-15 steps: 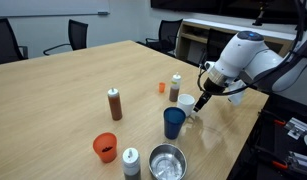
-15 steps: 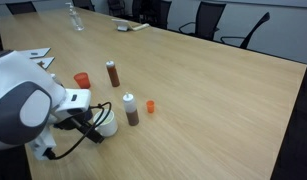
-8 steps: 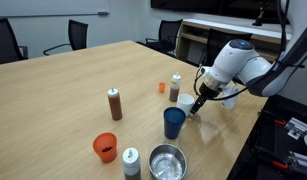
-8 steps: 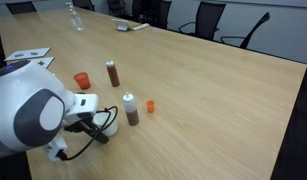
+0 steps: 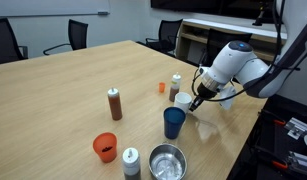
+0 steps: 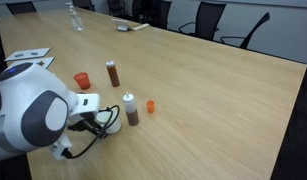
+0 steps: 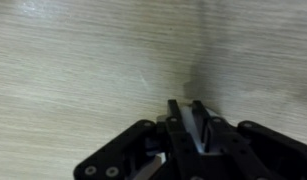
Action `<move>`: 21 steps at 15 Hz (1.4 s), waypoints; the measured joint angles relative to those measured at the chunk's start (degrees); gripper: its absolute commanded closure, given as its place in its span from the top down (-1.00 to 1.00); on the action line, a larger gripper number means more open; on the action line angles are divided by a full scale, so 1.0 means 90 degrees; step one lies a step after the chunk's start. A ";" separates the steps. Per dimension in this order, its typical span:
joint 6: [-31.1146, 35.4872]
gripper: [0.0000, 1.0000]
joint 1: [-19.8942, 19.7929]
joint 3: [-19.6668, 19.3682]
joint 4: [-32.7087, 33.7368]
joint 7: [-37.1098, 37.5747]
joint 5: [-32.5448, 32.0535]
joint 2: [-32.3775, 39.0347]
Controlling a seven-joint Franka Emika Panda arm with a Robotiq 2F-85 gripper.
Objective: Pour the contents from the white cup into the blue cup
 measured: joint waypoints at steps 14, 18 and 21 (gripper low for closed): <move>0.0469 -0.93 0.0368 -0.0171 -0.0373 -0.0024 -0.0020 -0.0125; 0.0452 -0.93 0.0358 -0.0178 -0.0644 -0.0084 -0.0053 -0.0530; 0.0273 -0.93 0.0341 -0.0115 -0.0854 -0.0133 -0.0248 -0.0896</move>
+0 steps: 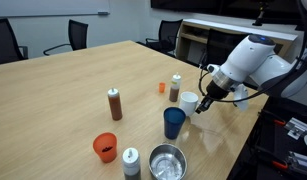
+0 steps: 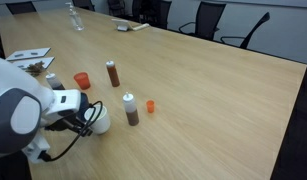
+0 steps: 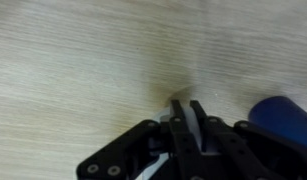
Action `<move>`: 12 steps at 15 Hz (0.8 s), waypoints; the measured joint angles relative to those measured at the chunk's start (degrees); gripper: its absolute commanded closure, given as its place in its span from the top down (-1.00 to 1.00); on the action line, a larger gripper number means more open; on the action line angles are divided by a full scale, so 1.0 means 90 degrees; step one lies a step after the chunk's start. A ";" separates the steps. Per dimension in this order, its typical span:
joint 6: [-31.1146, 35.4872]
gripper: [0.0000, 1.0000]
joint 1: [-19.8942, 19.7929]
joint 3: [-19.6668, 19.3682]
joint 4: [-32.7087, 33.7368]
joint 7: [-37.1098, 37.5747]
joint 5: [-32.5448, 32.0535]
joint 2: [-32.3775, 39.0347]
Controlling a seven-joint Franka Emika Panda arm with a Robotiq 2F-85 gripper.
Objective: Pour the contents from the white cup into the blue cup
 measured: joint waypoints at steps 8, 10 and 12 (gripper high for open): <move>-0.1499 -0.93 -0.0008 0.0139 -0.0284 -0.0520 -0.0086 -0.1171; -0.1907 -0.93 0.0013 0.0216 -0.0288 -0.0792 -0.0001 -0.1531; -0.2338 -0.93 0.0070 0.0342 -0.0291 -0.1105 0.0190 -0.1788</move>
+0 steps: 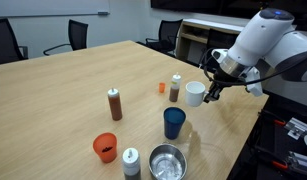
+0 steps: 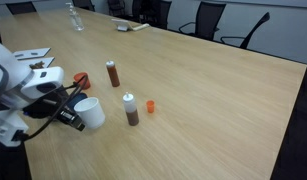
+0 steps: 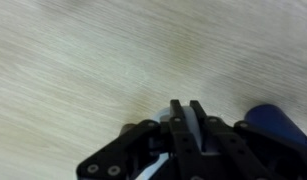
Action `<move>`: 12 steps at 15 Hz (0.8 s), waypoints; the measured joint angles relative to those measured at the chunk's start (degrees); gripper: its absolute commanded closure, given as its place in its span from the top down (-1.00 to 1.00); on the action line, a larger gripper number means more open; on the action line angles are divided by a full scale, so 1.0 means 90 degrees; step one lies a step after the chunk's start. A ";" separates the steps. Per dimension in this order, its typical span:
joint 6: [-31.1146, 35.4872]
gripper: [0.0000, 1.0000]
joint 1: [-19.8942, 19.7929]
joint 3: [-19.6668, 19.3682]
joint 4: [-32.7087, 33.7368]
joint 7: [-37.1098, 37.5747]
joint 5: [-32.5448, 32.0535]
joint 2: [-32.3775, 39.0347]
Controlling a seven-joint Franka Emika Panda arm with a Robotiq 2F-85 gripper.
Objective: Pour the contents from the white cup into the blue cup
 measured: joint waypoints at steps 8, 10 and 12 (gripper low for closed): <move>-0.1520 -0.93 -0.0292 0.1264 0.0305 -0.1596 0.1177 -0.0216; -0.1931 -0.93 -0.0662 0.1768 0.0491 -0.1855 0.1202 -0.0220; -0.2429 -0.93 -0.0920 0.2122 0.0681 -0.2090 0.1182 -0.0220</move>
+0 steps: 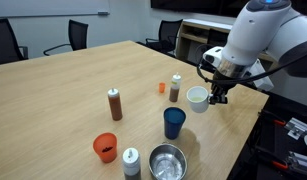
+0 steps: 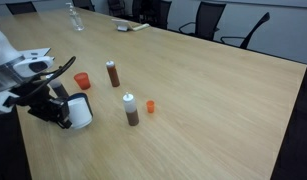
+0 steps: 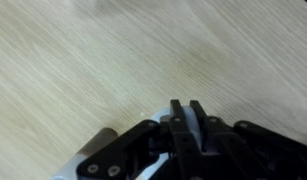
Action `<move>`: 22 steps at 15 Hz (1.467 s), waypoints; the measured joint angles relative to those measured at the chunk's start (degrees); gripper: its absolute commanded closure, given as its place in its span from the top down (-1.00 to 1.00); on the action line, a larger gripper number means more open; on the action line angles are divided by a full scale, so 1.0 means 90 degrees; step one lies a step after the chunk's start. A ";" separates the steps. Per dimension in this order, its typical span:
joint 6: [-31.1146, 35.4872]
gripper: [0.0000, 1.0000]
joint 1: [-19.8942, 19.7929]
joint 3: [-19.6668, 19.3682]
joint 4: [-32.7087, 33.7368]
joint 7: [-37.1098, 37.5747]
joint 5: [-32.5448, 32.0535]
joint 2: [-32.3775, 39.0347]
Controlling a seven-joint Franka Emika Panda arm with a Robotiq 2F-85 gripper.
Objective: Pour the contents from the white cup into the blue cup
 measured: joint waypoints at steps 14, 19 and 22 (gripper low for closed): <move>-0.1980 -0.93 -0.0303 0.0898 0.0923 -0.0557 -0.0882 0.0105; -0.2391 -0.93 -0.0294 0.1155 0.1260 -0.0557 -0.1073 0.0381; -0.2532 -0.74 -0.0278 0.1257 0.1426 -0.0558 -0.1086 0.0535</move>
